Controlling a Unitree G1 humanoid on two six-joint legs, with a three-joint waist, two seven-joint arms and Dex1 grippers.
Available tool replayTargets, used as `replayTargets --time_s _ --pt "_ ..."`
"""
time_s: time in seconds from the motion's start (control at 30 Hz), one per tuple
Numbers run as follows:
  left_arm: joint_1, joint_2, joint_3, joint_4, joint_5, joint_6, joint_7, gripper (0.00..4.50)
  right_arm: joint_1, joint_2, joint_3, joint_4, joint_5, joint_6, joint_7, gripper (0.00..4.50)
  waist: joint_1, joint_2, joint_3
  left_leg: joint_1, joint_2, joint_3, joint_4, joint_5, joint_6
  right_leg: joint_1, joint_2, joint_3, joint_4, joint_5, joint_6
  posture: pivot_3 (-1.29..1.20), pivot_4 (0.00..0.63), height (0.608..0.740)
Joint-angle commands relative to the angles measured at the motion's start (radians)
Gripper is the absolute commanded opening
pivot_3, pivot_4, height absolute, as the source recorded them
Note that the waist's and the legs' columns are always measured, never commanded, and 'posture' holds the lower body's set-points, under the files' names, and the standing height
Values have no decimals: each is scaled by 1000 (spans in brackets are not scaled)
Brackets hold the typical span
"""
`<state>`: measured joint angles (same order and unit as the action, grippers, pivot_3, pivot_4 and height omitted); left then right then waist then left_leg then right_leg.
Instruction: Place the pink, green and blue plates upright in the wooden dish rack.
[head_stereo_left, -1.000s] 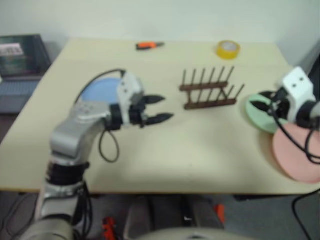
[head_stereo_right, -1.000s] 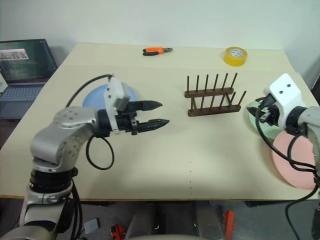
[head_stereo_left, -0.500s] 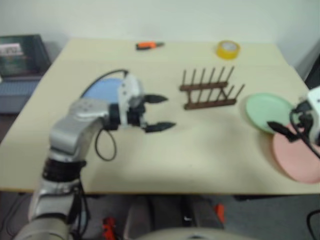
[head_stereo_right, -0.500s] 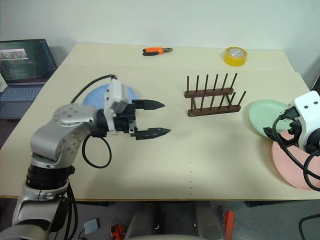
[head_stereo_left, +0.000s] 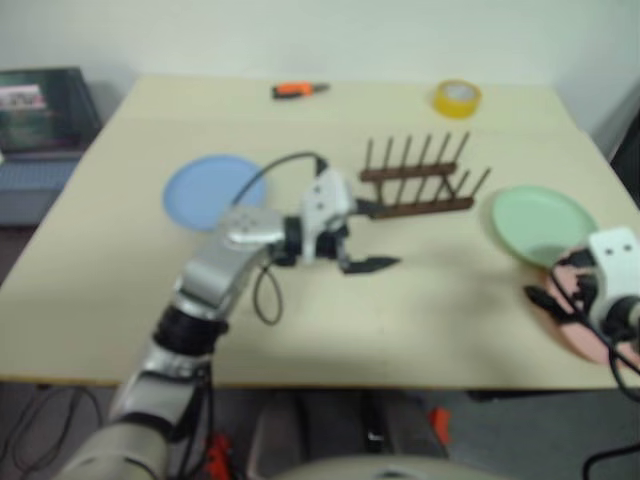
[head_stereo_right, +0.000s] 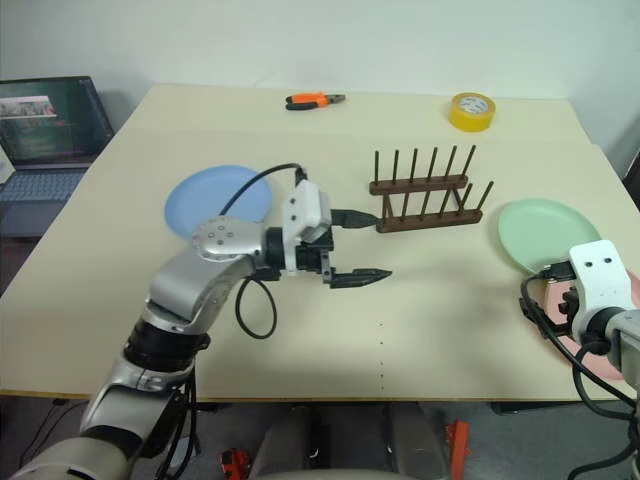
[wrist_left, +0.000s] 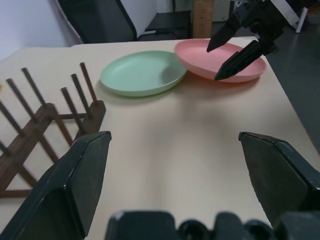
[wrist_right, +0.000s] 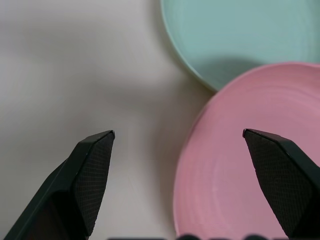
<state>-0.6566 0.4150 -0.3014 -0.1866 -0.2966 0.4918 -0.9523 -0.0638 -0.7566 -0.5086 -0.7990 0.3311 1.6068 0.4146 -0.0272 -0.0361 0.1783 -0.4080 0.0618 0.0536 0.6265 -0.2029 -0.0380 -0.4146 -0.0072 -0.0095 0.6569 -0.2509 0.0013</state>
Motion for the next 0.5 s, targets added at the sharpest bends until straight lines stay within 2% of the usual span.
replayTargets --time_s 0.03,0.3,0.47,0.5 --pt "-31 -46 -23 13 47 -34 51 4500 23 17 -31 -28 -9 8 -30 4493 2 0 0 0 0 0 0 0 0 0 0 0 0 0 0 0 150 740" --pt "-46 -116 -60 21 89 -32 88 4500 45 96 0 5 -38 5 -100 4493 1 0 0 -2 0 -1 0 0 0 -1 0 0 0 0 0 0 150 740" --pt "-46 -120 -59 21 93 -32 90 4500 52 121 28 35 -62 -24 -127 4493 0 1 -1 -2 0 -1 0 0 0 -1 1 0 0 0 0 0 150 740" --pt "-47 -119 -60 23 97 -33 91 4500 57 122 34 42 -67 -34 -132 4322 0 1 -1 -2 0 -1 0 0 0 -1 1 0 0 0 0 0 150 740"
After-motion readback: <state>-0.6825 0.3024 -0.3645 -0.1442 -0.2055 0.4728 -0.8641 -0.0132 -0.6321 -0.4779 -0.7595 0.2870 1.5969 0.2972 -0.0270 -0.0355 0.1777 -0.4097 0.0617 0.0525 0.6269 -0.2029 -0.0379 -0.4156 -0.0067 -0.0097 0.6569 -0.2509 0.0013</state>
